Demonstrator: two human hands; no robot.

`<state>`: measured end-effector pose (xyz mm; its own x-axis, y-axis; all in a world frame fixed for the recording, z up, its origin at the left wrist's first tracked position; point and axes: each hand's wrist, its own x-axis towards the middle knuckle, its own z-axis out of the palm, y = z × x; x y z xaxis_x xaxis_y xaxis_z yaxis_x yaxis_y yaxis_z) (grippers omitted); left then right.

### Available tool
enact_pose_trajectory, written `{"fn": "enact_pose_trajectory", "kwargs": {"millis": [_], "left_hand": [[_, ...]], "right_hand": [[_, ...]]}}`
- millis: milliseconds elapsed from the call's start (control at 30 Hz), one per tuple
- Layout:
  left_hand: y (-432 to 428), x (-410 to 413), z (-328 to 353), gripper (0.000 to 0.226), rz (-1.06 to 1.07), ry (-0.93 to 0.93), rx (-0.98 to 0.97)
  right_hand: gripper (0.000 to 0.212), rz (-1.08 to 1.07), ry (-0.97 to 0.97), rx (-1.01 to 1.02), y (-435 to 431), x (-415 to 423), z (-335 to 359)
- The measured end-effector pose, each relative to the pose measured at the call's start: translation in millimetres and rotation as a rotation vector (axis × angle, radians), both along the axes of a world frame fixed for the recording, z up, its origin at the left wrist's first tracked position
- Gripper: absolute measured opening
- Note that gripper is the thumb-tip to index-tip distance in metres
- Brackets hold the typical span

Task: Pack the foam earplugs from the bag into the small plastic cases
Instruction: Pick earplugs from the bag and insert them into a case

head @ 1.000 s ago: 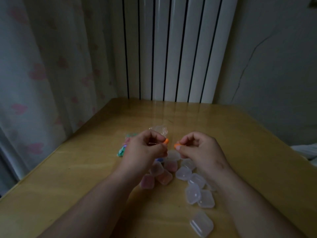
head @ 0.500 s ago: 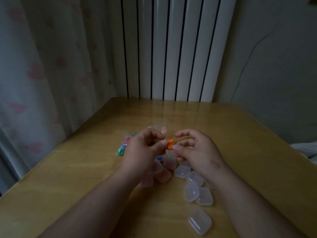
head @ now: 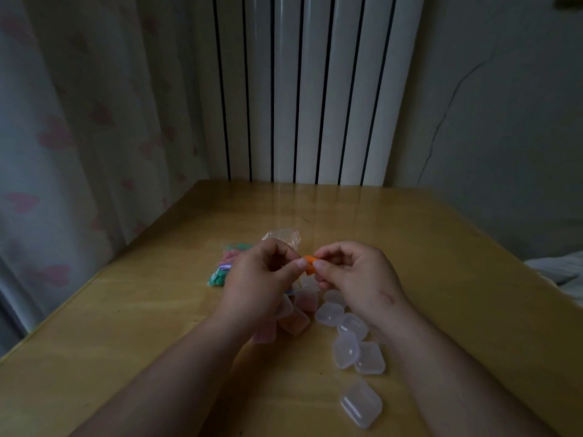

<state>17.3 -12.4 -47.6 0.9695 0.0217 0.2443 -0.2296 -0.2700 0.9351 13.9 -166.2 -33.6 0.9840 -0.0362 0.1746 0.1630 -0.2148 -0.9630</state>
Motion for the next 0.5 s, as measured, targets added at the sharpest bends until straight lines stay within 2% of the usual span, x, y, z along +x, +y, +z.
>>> {"fn": "enact_pose_trajectory", "kwargs": {"millis": [100,200,267,400,500], "left_hand": [[-5.2,-6.6,0.2,0.017,-0.078,-0.083,0.183],[-7.0,-6.6,-4.7,0.007,-0.266,-0.384,0.514],[-7.6,-5.4,-6.8,0.022,-0.399,-0.508,0.7],[-8.8,-7.2,-7.2,0.057,-0.567,-0.438,0.827],[-8.5,-6.3,-8.3,0.066,-0.553,-0.432,0.909]], "right_hand": [[0.01,-0.067,-0.02,-0.047,-5.5,3.2,-0.1],[0.01,-0.112,-0.034,-0.077,-10.2,7.0,-0.6],[0.011,-0.135,-0.037,-0.067,-12.2,10.0,-2.5],[0.01,-0.156,-0.035,-0.081,-14.1,14.8,-6.2],[0.008,-0.153,-0.027,-0.085,-13.7,15.5,-7.9]]}}
